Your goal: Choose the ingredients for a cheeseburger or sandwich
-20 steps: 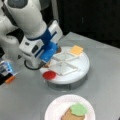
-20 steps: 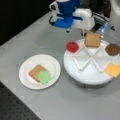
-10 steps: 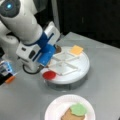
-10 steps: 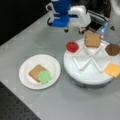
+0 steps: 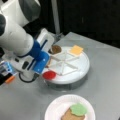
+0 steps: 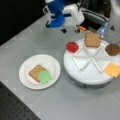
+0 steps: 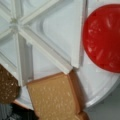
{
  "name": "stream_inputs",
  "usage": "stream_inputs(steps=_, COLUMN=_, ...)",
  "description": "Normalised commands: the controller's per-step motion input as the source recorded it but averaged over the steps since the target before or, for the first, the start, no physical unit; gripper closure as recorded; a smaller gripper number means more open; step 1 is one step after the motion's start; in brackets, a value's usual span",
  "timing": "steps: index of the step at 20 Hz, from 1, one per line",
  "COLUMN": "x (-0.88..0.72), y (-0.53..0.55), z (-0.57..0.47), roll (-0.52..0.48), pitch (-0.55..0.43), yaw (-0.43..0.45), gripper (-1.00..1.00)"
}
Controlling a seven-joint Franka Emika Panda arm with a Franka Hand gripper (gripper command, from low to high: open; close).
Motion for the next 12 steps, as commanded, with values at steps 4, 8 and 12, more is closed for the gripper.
stream_inputs(steps=4, x=0.22, y=-0.3, z=-0.02, roll=0.403, pitch=0.121, yaw=0.11, gripper=-1.0)
stream_inputs(steps=8, x=0.22, y=-0.32, z=-0.04, roll=0.408, pitch=0.115, yaw=0.128, gripper=-1.0)
stream_inputs(steps=12, x=0.25, y=-0.31, z=-0.04, roll=0.456, pitch=0.102, yaw=0.128, gripper=-1.0)
